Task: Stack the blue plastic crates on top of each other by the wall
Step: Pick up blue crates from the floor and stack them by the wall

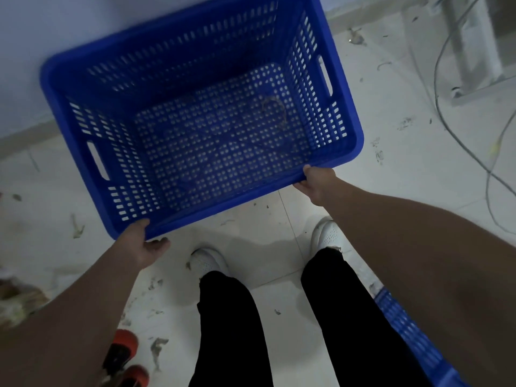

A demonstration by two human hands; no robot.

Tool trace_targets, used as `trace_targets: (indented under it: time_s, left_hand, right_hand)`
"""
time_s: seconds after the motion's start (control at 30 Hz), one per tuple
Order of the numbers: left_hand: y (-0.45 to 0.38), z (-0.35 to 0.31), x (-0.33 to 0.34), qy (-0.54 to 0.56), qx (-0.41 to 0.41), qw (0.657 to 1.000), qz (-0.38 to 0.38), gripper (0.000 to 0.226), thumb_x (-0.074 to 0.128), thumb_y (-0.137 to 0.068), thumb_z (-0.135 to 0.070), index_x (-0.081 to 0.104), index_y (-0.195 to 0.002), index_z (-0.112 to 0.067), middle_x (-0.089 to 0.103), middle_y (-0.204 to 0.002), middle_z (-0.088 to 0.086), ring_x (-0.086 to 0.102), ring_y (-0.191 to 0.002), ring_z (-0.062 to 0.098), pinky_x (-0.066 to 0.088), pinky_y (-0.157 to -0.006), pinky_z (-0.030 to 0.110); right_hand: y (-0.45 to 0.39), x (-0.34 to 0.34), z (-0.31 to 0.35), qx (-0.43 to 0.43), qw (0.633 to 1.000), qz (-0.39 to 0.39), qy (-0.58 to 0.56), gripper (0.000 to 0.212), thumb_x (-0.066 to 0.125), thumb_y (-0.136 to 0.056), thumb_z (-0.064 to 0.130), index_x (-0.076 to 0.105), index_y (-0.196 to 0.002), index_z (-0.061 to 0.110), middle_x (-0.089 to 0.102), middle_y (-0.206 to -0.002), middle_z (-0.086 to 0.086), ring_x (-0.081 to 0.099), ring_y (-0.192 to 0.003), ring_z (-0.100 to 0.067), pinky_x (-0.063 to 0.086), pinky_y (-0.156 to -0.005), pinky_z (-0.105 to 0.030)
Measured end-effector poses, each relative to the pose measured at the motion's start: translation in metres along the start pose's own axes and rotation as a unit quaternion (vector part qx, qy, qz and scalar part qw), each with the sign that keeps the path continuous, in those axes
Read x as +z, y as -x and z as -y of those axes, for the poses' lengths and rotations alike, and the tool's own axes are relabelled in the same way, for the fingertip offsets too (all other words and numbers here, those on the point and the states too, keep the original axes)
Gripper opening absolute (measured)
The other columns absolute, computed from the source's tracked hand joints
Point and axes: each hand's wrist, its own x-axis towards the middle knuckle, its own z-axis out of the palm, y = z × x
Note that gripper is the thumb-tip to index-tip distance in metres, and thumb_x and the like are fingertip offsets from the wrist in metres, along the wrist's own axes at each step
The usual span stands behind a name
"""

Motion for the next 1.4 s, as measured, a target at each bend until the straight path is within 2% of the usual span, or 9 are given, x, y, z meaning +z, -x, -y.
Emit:
trace_targets:
  time_s: [0.13,0.2,0.27,0.4,0.5,0.67,0.87,0.97,1.4]
  left_hand:
    - [0.037,-0.013,0.011,-0.193,0.135,0.970,-0.065,0.044,0.047,-0.096,-0.014,0.043,-0.139,-0.005,0.050,-0.133,0.011,0.048,-0.124,0.029,0.046,-0.094,0.032]
    - [0.062,-0.011,0.017,-0.257,0.222,0.938,-0.071,0.021,0.048,-0.093,-0.012,0.058,-0.110,-0.004,0.055,-0.099,0.009,0.055,-0.089,0.028,0.045,-0.076,0.036]
    - [0.108,-0.011,0.021,-0.324,0.259,0.910,0.002,0.016,0.048,-0.091,-0.009,0.051,-0.075,-0.012,0.049,-0.075,0.003,0.047,-0.067,0.018,0.043,-0.072,0.036]
    - [0.215,-0.007,0.020,-0.381,0.265,0.880,0.097,0.025,0.045,-0.093,0.000,0.057,-0.074,-0.013,0.056,-0.083,0.016,0.052,-0.073,0.025,0.045,-0.079,0.039]
    - [0.304,0.003,0.019,-0.451,0.348,0.815,0.102,0.023,0.040,-0.096,-0.006,0.060,-0.085,-0.010,0.057,-0.080,0.009,0.051,-0.074,0.024,0.044,-0.068,0.036]
    - [0.416,0.018,0.006,-0.498,0.438,0.741,0.105,0.030,0.039,-0.093,-0.010,0.032,-0.064,-0.010,0.031,-0.058,0.004,0.026,-0.054,0.017,0.023,-0.049,0.027]
    - [0.478,0.024,0.043,-0.518,0.479,0.697,0.128,0.033,0.040,-0.088,-0.005,0.037,-0.056,-0.014,0.040,-0.059,0.004,0.036,-0.054,0.017,0.034,-0.052,0.030]
    - [0.484,0.034,0.067,-0.544,0.466,0.674,0.177,0.027,0.043,-0.089,-0.007,0.050,-0.064,-0.014,0.050,-0.068,0.005,0.049,-0.066,0.020,0.046,-0.069,0.035]
    - [0.591,0.304,0.036,-0.665,0.456,0.470,0.360,0.013,0.040,-0.090,-0.011,0.052,-0.089,-0.005,0.060,-0.081,0.014,0.054,-0.062,0.022,0.040,-0.055,0.027]
  right_hand:
    - [0.021,-0.006,0.008,0.013,0.988,0.073,0.136,0.018,0.051,-0.096,0.014,0.045,-0.113,0.014,0.051,-0.119,-0.012,0.065,-0.101,-0.026,0.059,-0.084,-0.035]
    - [0.042,-0.012,0.012,-0.032,0.962,0.093,0.253,0.018,0.053,-0.095,0.015,0.049,-0.112,0.014,0.052,-0.113,-0.011,0.066,-0.094,-0.025,0.060,-0.081,-0.036]
    - [0.069,-0.023,0.018,-0.155,0.900,0.089,0.398,0.014,0.050,-0.095,0.008,0.059,-0.106,0.009,0.059,-0.102,-0.010,0.064,-0.088,-0.024,0.058,-0.082,-0.038]
    - [0.159,-0.061,0.035,-0.265,0.800,0.131,0.522,0.019,0.052,-0.092,0.003,0.066,-0.094,0.015,0.065,-0.109,-0.008,0.061,-0.100,-0.025,0.051,-0.092,-0.038]
    - [0.229,-0.099,0.057,-0.283,0.816,0.126,0.488,0.022,0.050,-0.093,0.004,0.071,-0.097,0.010,0.066,-0.104,-0.007,0.063,-0.102,-0.026,0.053,-0.092,-0.040]
    - [0.339,-0.157,0.098,-0.330,0.878,0.058,0.343,0.031,0.049,-0.085,-0.003,0.060,-0.070,0.021,0.066,-0.083,-0.010,0.062,-0.076,-0.023,0.045,-0.057,-0.023]
    - [0.406,-0.222,0.103,-0.354,0.903,-0.010,0.244,0.021,0.049,-0.087,0.010,0.060,-0.069,0.014,0.070,-0.076,-0.011,0.064,-0.074,-0.023,0.050,-0.071,-0.033]
    - [0.437,-0.258,0.070,-0.377,0.912,-0.076,0.139,0.017,0.049,-0.089,0.006,0.061,-0.082,0.015,0.071,-0.088,-0.013,0.062,-0.074,-0.019,0.047,-0.068,-0.029]
    - [0.539,-0.435,-0.216,-0.294,0.883,-0.335,-0.145,0.020,0.059,-0.082,0.003,0.068,-0.098,0.012,0.063,-0.082,0.000,0.057,-0.075,-0.015,0.042,-0.068,-0.022]
